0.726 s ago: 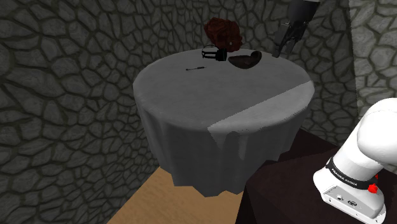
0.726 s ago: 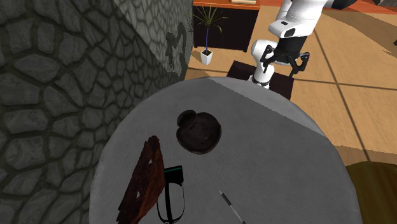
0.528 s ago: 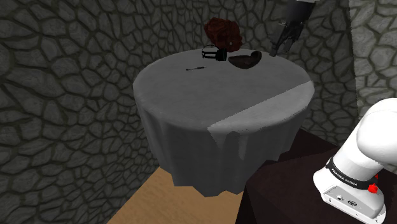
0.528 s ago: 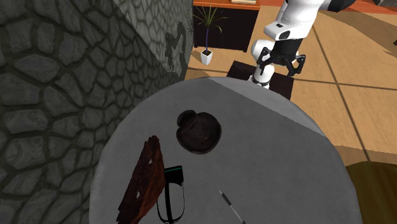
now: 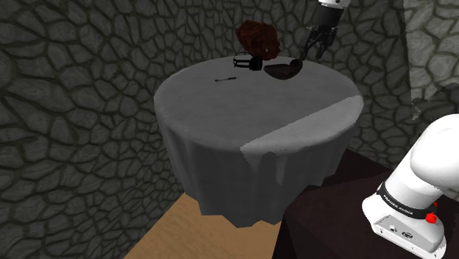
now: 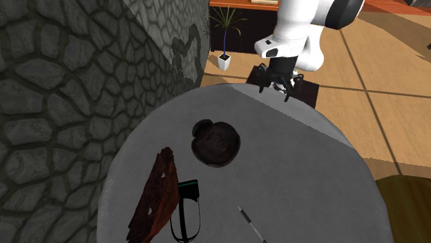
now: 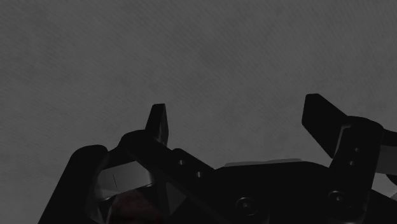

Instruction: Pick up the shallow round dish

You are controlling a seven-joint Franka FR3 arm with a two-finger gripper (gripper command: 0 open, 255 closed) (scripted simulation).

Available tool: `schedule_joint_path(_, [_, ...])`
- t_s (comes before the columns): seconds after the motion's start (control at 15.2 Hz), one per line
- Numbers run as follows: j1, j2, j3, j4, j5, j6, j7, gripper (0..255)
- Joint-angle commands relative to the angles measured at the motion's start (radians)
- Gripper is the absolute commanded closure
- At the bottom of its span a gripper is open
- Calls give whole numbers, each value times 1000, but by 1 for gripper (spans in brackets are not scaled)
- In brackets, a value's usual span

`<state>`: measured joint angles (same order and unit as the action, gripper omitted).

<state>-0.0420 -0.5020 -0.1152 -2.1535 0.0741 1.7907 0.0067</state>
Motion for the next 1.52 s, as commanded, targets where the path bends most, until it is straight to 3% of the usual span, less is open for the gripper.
schedule_joint_path(0.0, [-11, 68, -27, 42, 7, 23, -8, 0])
schedule_joint_path(0.53, [-51, 332, -127, 236, 74, 69, -44, 0])
schedule_joint_path(1.19, [-146, 690, -222, 566, 229, 39, -96, 0])
schedule_joint_path(1.45, [-145, 692, -220, 529, 233, 77, -105, 0])
